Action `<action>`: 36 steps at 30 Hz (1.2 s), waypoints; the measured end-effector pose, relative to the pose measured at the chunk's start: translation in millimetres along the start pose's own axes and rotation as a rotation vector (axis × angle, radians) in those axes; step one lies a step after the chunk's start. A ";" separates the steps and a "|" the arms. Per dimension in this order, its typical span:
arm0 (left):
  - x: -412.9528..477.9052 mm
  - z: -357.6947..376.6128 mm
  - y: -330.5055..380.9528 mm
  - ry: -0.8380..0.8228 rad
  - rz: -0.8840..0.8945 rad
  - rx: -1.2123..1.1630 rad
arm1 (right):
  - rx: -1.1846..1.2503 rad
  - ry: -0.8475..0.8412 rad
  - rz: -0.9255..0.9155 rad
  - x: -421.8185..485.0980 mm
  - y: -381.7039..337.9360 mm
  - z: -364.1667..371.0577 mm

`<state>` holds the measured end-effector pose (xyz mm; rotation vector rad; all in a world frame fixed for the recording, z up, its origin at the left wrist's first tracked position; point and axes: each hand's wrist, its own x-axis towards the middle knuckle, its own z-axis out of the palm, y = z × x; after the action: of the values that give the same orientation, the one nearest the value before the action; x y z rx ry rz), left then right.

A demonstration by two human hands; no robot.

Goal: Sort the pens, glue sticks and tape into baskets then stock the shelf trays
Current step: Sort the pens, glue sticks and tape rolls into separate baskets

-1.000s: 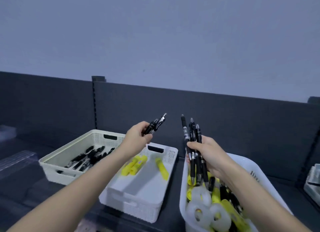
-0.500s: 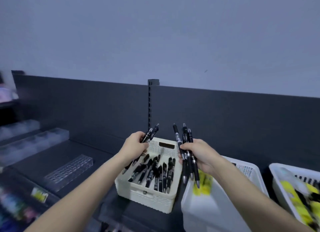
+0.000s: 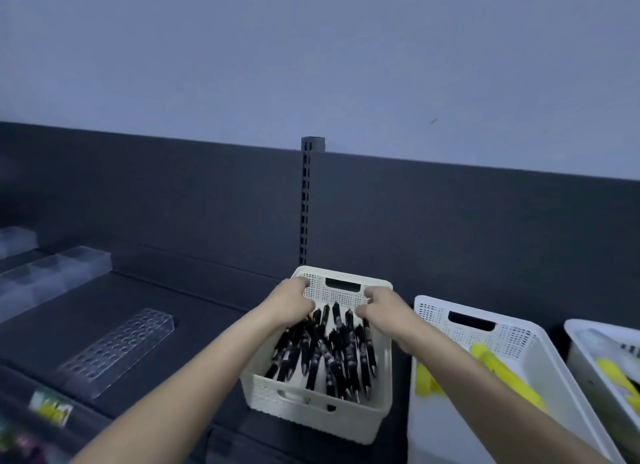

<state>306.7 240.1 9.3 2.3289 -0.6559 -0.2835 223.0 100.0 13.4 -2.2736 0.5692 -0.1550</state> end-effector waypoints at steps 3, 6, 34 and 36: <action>-0.5 0.6 2.2 -0.023 0.060 0.069 | -0.211 0.023 -0.078 -5.3 9.0 -10.2; -1.5 9.9 9.0 -0.056 0.120 0.153 | -0.351 0.042 -0.103 -12.8 25.1 -19.2; -80.9 244.4 272.8 -0.230 0.506 0.287 | -0.414 0.236 0.195 -207.7 288.3 -273.6; -79.9 256.3 280.9 -0.231 0.493 0.314 | -0.377 0.210 0.209 -210.3 298.7 -281.9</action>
<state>37.8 -40.3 11.7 2.3432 -1.4461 -0.2342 -149.2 -172.6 8.5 -2.5550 1.0143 -0.1974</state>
